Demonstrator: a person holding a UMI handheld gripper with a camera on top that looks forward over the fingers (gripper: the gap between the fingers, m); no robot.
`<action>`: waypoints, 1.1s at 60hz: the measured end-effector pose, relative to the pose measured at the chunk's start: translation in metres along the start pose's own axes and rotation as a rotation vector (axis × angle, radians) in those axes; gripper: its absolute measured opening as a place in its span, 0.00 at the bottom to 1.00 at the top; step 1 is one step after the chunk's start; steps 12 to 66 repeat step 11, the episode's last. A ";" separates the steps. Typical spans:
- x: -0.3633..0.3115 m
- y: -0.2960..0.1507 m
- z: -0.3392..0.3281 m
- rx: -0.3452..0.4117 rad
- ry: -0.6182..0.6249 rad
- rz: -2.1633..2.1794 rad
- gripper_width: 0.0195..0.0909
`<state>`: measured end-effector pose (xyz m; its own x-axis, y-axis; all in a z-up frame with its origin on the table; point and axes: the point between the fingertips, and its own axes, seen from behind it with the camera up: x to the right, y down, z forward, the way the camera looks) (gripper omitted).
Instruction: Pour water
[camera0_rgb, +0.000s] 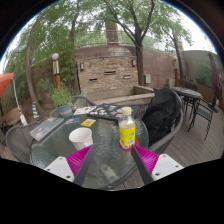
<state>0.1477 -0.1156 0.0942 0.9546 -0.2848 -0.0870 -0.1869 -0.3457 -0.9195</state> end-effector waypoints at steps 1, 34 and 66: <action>-0.007 -0.002 -0.011 -0.002 0.006 -0.002 0.91; -0.077 -0.020 -0.119 -0.027 0.074 0.024 0.91; -0.077 -0.020 -0.119 -0.027 0.074 0.024 0.91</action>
